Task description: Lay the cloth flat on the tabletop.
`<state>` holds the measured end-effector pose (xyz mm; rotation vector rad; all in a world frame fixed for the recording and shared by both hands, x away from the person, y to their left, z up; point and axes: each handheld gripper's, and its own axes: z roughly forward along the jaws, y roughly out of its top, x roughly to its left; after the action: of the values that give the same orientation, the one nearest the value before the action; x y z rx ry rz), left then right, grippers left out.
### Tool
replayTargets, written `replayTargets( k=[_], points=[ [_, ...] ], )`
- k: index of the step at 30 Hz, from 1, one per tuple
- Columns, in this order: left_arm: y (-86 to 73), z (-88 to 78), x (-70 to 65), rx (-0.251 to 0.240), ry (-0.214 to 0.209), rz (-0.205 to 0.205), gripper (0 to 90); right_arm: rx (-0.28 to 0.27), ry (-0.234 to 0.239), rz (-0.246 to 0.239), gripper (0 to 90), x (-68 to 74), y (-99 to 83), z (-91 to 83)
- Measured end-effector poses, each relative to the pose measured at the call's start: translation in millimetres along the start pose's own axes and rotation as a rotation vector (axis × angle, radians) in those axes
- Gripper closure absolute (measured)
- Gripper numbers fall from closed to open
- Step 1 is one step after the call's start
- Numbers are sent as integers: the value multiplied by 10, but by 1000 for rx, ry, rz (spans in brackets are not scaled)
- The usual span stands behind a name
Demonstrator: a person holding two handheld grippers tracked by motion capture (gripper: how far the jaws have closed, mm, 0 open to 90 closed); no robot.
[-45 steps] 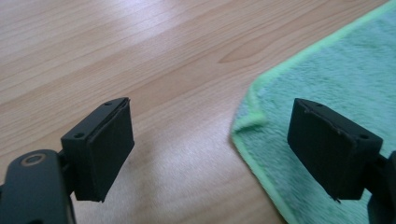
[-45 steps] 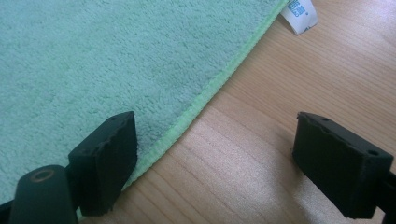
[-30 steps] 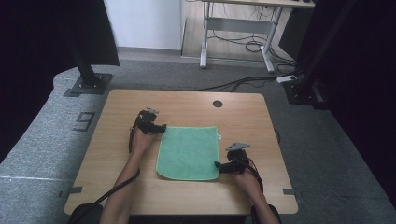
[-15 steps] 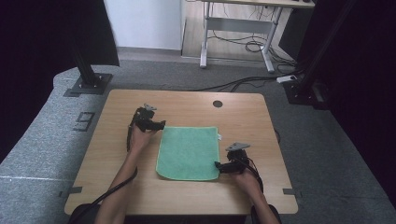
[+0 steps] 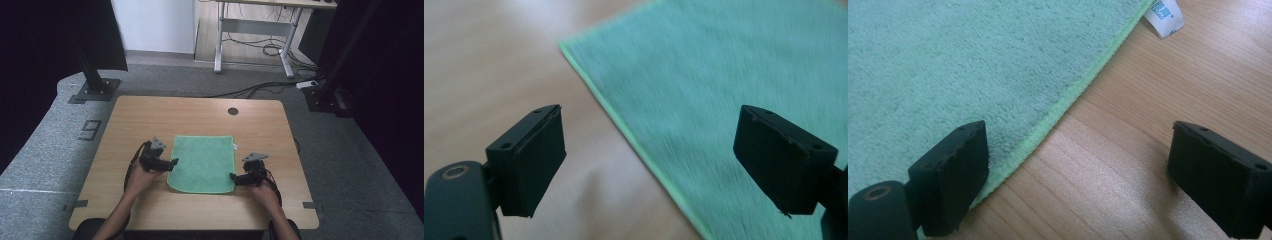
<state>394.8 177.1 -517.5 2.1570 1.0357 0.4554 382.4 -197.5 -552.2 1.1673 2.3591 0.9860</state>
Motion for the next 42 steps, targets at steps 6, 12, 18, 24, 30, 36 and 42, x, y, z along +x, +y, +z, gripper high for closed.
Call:
replayTargets(
  k=[6,12,18,24,30,36,42],
  points=[
    [-244,80,-74,68,82,33,136,-2,-3,3,91,0,0,3],
    [-246,140,7,41,73,-7,128,-7,-14,13,90,-13,16,25],
    [-239,33,-5,35,62,5,122,-2,3,7,141,-18,29,1],
    [-447,-281,64,37,5,-7,106,-55,-27,20,139,-93,18,-211],
    [-701,-408,160,50,13,-42,106,-1,-50,24,133,-105,-192,-302],
    [-723,-408,157,43,17,-40,81,9,-34,43,79,-126,-277,-289],
    [-752,-326,152,73,2,-33,13,-12,-36,37,0,-137,-310,-248]
  ],
)
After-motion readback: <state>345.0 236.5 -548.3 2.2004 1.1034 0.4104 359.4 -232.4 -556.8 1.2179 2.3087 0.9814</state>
